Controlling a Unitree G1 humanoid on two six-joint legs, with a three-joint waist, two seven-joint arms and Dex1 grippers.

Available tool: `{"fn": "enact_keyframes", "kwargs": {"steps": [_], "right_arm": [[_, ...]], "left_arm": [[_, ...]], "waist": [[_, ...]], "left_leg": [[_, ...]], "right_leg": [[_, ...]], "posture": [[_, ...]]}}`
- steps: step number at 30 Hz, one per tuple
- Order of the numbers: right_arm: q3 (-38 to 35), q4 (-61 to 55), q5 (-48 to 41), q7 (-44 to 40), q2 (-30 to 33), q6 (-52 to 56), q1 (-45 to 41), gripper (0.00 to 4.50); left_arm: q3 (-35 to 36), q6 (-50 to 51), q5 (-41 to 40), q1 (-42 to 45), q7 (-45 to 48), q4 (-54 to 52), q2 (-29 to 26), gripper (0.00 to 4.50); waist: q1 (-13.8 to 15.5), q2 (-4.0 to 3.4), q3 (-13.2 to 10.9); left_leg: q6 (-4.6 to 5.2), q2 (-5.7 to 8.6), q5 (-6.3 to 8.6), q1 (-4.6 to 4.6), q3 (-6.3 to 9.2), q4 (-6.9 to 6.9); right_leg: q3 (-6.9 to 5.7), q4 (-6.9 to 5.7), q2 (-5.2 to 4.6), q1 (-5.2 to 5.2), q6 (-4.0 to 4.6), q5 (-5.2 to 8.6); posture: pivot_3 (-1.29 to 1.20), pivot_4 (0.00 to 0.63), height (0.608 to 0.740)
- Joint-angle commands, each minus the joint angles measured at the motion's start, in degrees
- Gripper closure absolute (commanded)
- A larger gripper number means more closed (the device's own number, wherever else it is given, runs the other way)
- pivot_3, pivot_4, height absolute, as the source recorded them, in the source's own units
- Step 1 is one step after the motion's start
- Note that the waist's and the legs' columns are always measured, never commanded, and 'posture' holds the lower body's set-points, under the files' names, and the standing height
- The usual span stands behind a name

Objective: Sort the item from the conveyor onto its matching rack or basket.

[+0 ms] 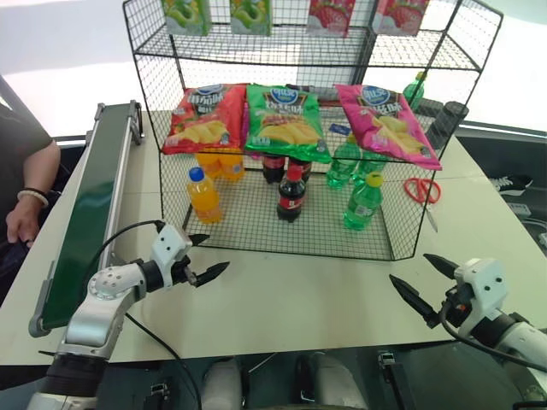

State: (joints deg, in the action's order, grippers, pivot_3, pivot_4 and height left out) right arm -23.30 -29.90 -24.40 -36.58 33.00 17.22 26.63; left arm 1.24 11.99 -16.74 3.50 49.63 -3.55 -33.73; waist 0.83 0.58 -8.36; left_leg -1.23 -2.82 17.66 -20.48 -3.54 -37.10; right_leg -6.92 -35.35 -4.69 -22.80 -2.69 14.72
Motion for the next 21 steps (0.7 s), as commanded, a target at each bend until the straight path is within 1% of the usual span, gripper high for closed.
{"fn": "enact_keyframes", "kwargs": {"steps": [1,16,21], "right_arm": [[-0.4,-0.1,0.0,-0.3,-0.1,-0.9,-0.3,0.08],[0.4,1.1,1.3,-0.5,-0.4,-1.7,-1.9,0.08],[-0.3,1.4,1.0,-0.5,-0.1,-1.9,-2.9,0.08]], "left_arm": [[1.6,-0.7,-0.5,0.2,-0.3,-1.8,-0.6,0.0],[1.7,-1.5,-0.6,0.5,-0.8,-1.2,-0.2,0.0],[2.1,-1.6,-1.4,0.7,-0.8,-1.0,0.3,0.0]], "waist": [[0.0,0.0,0.0],[0.0,0.0,0.0],[0.0,0.0,0.0]], "left_leg": [[0.0,0.0,0.0,0.0,0.0,0.0],[0.0,0.0,0.0,0.0,0.0,0.0],[0.0,0.0,0.0,0.0,0.0,0.0]], "right_leg": [[0.0,0.0,0.0,0.0,0.0,0.0],[0.0,0.0,0.0,0.0,0.0,0.0],[0.0,0.0,0.01,0.0,0.0,0.0]], "posture": [[0.0,0.15,0.734],[0.0,0.15,0.734],[0.0,0.15,0.734]]}}
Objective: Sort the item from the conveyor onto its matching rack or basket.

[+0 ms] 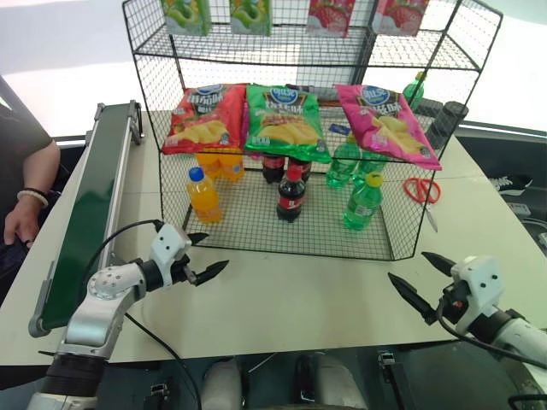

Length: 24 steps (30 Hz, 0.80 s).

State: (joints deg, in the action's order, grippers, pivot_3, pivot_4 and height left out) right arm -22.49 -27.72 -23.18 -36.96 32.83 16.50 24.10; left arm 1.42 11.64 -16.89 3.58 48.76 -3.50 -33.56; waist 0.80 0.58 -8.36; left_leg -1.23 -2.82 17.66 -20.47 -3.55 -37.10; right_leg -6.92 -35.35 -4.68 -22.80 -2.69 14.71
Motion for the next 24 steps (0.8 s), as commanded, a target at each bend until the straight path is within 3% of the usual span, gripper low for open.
{"fn": "enact_keyframes", "kwargs": {"steps": [1,24], "right_arm": [[-1.2,-0.8,-0.3,-0.2,0.1,-1.3,-0.5,0.08],[0.0,-2.6,0.7,1.9,-1.8,-1.9,1.5,0.08]], "left_arm": [[2.1,-1.2,-1.7,0.7,0.1,-1.1,0.3,0.0],[3.4,0.2,-2.7,-2.1,-0.7,-3.6,0.4,0.0]], "waist": [[0.0,0.0,0.0],[0.0,0.0,0.0]], "left_leg": [[0.0,0.0,0.0,0.0,0.0,0.0],[0.0,0.0,0.0,0.0,0.0,0.0]], "right_leg": [[0.0,0.0,0.0,0.0,0.0,0.0],[0.0,0.01,-0.02,0.0,0.0,0.0]], "posture": [[0.0,0.15,0.734],[0.0,0.15,0.734]]}}
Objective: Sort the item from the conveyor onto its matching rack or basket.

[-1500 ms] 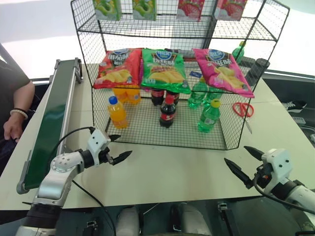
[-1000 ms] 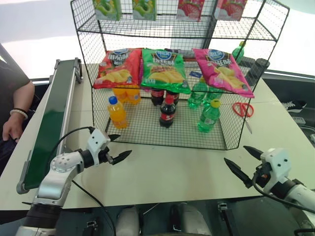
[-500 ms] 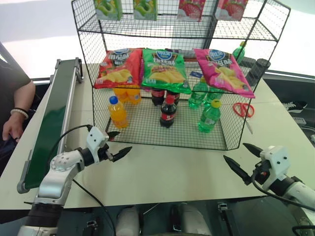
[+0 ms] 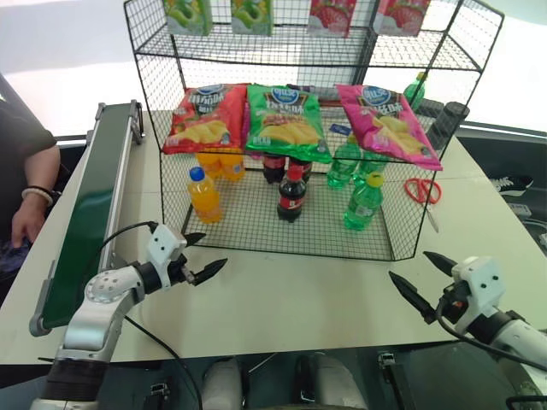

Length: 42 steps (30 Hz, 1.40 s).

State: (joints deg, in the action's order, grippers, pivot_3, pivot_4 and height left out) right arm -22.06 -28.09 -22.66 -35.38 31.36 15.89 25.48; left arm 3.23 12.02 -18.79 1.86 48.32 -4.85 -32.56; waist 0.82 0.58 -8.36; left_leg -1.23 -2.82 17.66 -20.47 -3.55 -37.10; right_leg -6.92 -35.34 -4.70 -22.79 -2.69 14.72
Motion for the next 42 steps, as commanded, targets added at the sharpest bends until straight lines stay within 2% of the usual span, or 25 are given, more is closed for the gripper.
{"fn": "enact_keyframes", "kwargs": {"steps": [1,42], "right_arm": [[-0.4,-2.2,0.3,0.4,-0.4,-1.4,0.1,0.08],[2.1,0.5,2.1,0.6,-0.8,-2.0,-3.4,0.08]], "left_arm": [[1.6,-0.1,-0.8,-0.4,-0.3,-2.4,-0.6,0.0],[1.2,-1.2,-0.5,-0.2,-1.9,-2.4,0.2,0.0]], "waist": [[0.0,0.0,0.0],[0.0,0.0,0.0]], "left_leg": [[0.0,0.0,0.0,0.0,0.0,0.0],[0.0,0.0,0.0,0.0,0.0,0.0]], "right_leg": [[0.0,0.0,0.0,0.0,0.0,0.0],[0.0,0.0,0.02,-0.01,0.0,0.0]], "posture": [[0.0,0.15,0.734],[0.0,0.15,0.734]]}}
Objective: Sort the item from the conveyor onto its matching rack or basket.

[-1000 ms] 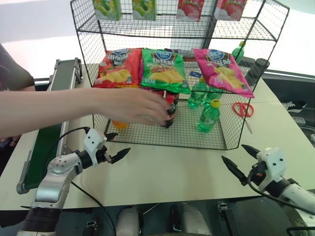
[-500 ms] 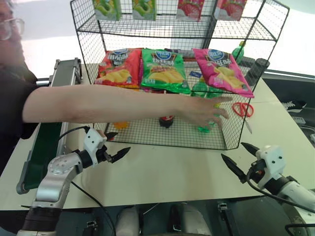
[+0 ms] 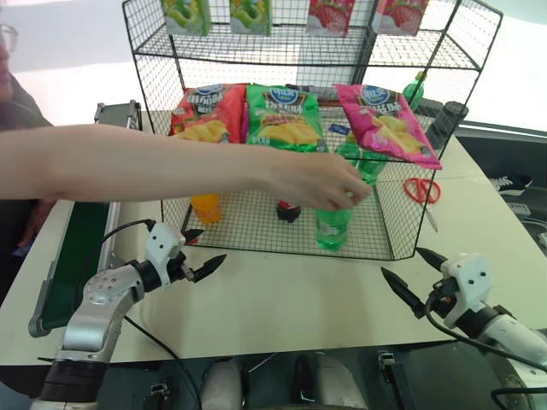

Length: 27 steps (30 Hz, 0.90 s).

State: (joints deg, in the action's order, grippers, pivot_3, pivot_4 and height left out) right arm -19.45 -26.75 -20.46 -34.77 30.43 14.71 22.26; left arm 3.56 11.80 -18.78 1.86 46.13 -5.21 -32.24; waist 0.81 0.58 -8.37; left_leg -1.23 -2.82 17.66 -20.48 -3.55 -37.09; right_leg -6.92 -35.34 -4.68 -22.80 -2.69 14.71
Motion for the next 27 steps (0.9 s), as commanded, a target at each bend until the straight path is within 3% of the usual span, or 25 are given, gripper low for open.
{"fn": "enact_keyframes", "kwargs": {"steps": [1,17,27], "right_arm": [[-0.4,-0.9,-0.1,-0.1,0.2,-0.8,-0.1,0.08],[1.2,-0.1,0.5,0.2,0.2,-0.7,-2.1,0.08],[3.5,2.0,1.1,-0.8,0.6,-0.8,-5.8,0.08]], "left_arm": [[0.9,-1.0,-0.5,-0.3,0.4,-2.1,-0.2,0.0],[1.1,-1.0,-1.1,-0.8,0.4,-3.4,0.4,0.0],[13.5,3.6,-8.1,-3.2,-10.2,-10.1,3.4,0.0]], "waist": [[0.0,0.0,0.0],[0.0,0.0,0.0],[-0.1,0.01,0.0]], "left_leg": [[0.0,0.0,0.0,0.0,0.0,0.0],[0.0,0.0,0.0,0.0,0.0,0.0],[0.0,-0.02,0.0,0.01,-0.01,-0.01]], "right_leg": [[0.0,0.0,0.0,0.0,0.0,0.0],[0.0,0.0,0.0,0.0,0.0,0.0],[0.02,-0.01,-0.02,0.01,0.0,-0.01]], "posture": [[0.0,0.15,0.734],[0.0,0.15,0.734],[0.0,0.15,0.734]]}}
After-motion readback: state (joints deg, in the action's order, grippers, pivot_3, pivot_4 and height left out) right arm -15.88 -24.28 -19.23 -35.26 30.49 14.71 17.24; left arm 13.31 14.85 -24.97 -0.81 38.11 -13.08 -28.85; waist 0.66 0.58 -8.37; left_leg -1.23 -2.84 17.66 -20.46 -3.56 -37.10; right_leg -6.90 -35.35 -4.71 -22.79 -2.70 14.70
